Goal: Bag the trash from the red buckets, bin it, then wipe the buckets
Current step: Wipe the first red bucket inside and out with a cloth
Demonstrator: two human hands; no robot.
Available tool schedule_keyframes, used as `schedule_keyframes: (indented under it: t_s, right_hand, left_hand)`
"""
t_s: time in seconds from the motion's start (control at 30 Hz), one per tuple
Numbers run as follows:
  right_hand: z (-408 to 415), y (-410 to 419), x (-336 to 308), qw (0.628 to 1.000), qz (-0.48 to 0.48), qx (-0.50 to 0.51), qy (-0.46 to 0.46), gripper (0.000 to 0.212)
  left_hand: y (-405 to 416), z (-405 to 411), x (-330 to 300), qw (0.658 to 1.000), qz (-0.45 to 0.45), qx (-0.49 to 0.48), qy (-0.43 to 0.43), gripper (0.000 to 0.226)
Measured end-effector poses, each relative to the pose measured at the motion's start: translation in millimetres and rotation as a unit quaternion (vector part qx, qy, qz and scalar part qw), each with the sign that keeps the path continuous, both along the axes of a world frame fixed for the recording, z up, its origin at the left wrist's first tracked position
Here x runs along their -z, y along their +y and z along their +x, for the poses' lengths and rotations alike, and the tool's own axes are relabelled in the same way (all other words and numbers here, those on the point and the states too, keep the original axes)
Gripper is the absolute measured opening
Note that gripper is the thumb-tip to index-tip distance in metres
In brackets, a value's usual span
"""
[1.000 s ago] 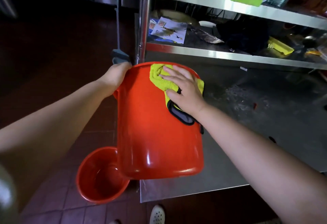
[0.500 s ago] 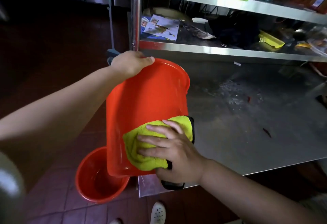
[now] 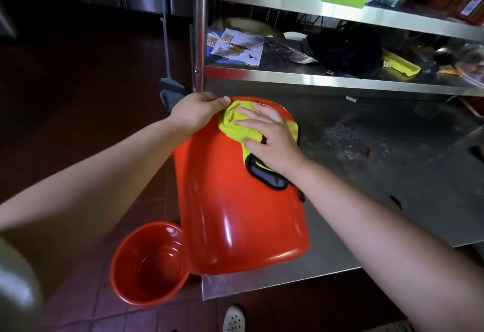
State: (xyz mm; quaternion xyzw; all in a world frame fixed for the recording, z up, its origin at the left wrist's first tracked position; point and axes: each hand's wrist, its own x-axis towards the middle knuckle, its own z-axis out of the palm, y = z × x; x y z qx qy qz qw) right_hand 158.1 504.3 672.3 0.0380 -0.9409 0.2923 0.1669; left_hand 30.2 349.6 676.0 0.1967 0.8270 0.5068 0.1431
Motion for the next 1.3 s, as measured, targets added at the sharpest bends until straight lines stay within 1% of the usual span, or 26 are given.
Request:
schedule_keyframes:
  t_s: [0.1,0.23,0.37,0.5,0.57,0.63,0.77,0.8,0.9,1.0,1.07,1.13,1.17,1.23,1.27,1.3]
  right_hand:
    - [26.1,-13.9,6.2,0.997,0.065,-0.038,-0.003,0.041]
    - [77.6,-35.8,16.6,0.983,0.138,-0.122,0.003,0.042]
    - [113.0,-51.6,29.6,0.97,0.158,-0.182,-0.003,0.042]
    - [103.3,-52.2,27.8,0.965,0.163,-0.204,0.008,0.041]
    - [85.2,-49.0,24.0,0.967,0.163,-0.195,0.018,0.039]
    - [61.2,-44.0,19.5,0.973,0.155,-0.166,0.031,0.038]
    - [4.5,-22.0,7.5,0.988,0.118,-0.096,0.029,0.038]
    - [-9.0,-15.7,4.7,0.991,0.102,-0.077,0.028,0.038]
    - [-33.8,-4.4,0.4,0.999,0.045,-0.02,0.02,0.037]
    - [-29.0,-10.9,5.1,0.998,0.053,-0.017,0.013,0.038]
    - [-13.2,-18.6,7.4,0.997,0.069,-0.021,0.007,0.04]
    - [8.6,-25.9,8.9,0.996,0.086,-0.035,0.006,0.04]
    - [20.7,-29.1,9.3,0.994,0.101,-0.045,0.008,0.04]
    - [47.2,-36.4,11.6,0.987,0.14,-0.073,0.011,0.041]
    - [61.4,-40.2,14.2,0.983,0.158,-0.09,0.011,0.041]
    - [75.9,-43.6,17.5,0.979,0.169,-0.109,0.01,0.042]
  left_hand:
    - [-5.5,-1.6,3.1,1.0,0.023,0.002,-0.016,0.054]
    - [-21.9,-4.6,9.3,0.997,0.059,0.006,-0.052,0.042]
    - [-36.5,-5.9,11.0,0.992,0.096,0.036,-0.077,0.021]
    - [-44.4,-7.3,11.1,0.991,0.089,0.05,-0.081,0.018]
    - [-46.3,-8.7,12.1,0.992,0.082,0.049,-0.079,0.019]
    - [-45.8,-10.6,13.3,0.993,0.078,0.047,-0.072,0.021]
    - [-39.9,-13.8,14.7,0.996,0.07,0.035,-0.051,0.038]
    - [-39.1,-14.5,14.9,0.996,0.068,0.035,-0.053,0.038]
    - [-40.2,-14.0,17.2,0.995,0.073,0.036,-0.065,0.029]
    - [-45.6,-13.0,19.5,0.995,0.08,0.016,-0.06,0.026]
    - [-43.0,-11.7,14.3,0.996,0.079,0.004,-0.041,0.022]
    - [-30.0,-10.3,3.9,0.998,0.055,-0.007,0.023,0.017]
    - [-20.2,-9.6,-2.3,0.998,0.031,-0.002,0.062,0.018]
    - [-0.5,-7.5,-10.1,0.991,-0.058,0.019,0.12,0.026]
    - [6.4,-6.6,-11.3,0.985,-0.107,0.023,0.134,0.035]
    - [10.4,-6.1,-11.1,0.981,-0.138,0.022,0.134,0.044]
